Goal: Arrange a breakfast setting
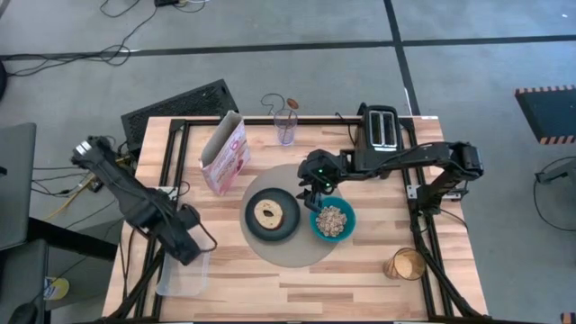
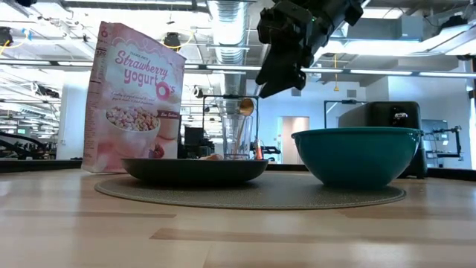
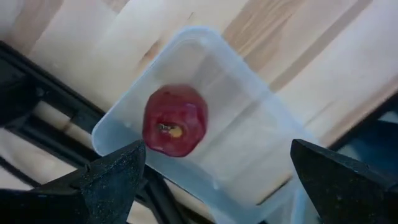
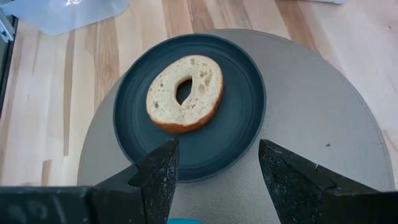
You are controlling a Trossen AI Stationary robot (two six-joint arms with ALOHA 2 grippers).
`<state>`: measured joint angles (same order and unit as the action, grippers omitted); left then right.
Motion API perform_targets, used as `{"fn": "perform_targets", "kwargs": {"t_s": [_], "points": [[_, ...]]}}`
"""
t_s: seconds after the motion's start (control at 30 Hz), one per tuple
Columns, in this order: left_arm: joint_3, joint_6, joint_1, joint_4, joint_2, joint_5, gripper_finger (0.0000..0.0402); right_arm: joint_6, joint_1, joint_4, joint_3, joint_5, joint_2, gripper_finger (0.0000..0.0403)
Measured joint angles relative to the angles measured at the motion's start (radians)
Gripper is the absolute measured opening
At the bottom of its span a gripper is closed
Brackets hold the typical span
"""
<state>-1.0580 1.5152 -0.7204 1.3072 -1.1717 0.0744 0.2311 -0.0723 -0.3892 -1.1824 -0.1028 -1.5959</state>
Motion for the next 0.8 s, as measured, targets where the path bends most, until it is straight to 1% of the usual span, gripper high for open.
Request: {"fn": "perform_targets", "kwargs": {"t_s": [0.07, 0.17, 0.33, 0.47, 0.63, 0.8], "points": [[0.005, -0.001, -0.023, 0.015, -0.033, 0.001, 0.0385, -0.004, 0.0, -0.004, 0.0, 0.0, 0.0, 0.0249], [0.037, 0.016, -0.047, 0.02, -0.071, 0.036, 0.0382, -0.008, 0.0, -0.003, 0.0, 0.0, 0.0, 0.0249], [0.116, 0.06, -0.079, -0.061, -0.085, 0.073, 0.0378, -0.02, 0.0, -0.011, 0.0, 0.0, 0.0, 0.0249], [0.169, 0.067, -0.087, -0.109, -0.085, 0.063, 0.0378, -0.02, 0.0, -0.02, 0.0, 0.0, 0.0, 0.0249], [0.21, 0.069, -0.087, -0.148, -0.085, 0.017, 0.0378, -0.02, 0.0, -0.025, 0.0, 0.0, 0.0, 0.0249], [0.26, 0.064, -0.087, -0.233, -0.085, 0.029, 0.0377, -0.018, 0.0, -0.025, 0.0, 0.0, 0.0, 0.0249]]}}
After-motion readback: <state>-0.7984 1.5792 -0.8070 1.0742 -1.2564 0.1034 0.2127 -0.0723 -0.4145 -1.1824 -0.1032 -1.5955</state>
